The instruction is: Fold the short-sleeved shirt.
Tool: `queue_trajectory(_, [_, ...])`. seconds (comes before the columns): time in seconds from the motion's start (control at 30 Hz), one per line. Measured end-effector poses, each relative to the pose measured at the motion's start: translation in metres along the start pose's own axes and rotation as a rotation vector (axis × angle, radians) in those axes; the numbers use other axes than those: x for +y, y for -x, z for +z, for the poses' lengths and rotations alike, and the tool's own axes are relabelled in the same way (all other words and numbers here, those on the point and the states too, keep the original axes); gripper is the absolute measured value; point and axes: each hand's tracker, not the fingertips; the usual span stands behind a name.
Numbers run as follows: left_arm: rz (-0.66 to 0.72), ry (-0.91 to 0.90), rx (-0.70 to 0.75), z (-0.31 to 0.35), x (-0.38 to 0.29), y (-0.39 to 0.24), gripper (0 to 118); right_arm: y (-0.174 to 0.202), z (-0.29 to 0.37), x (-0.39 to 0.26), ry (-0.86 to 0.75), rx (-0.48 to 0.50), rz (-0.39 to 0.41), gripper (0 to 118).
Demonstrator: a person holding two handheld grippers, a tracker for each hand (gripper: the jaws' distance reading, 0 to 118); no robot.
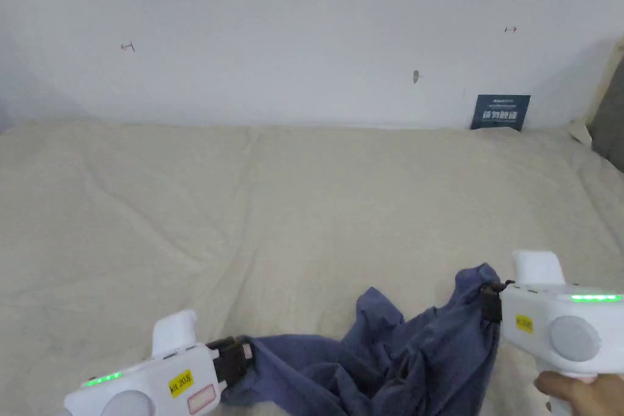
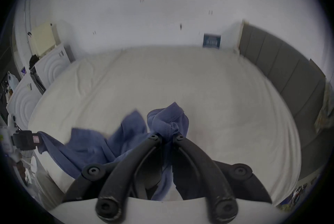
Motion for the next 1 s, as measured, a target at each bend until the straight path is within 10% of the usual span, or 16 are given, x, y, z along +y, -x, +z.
queue_trajectory(0.63, [-0.285,-0.432,0.252,0.042,0.347,-0.053,4,0.017,0.037,0.252,-0.366,-0.103,0.023,8])
queue_trajectory(1.0, [-0.243,-0.380,0.307,-0.007,0.361,-0.007,4,0.022,-0.017,0.234,-0.357,-0.080,-0.041,8])
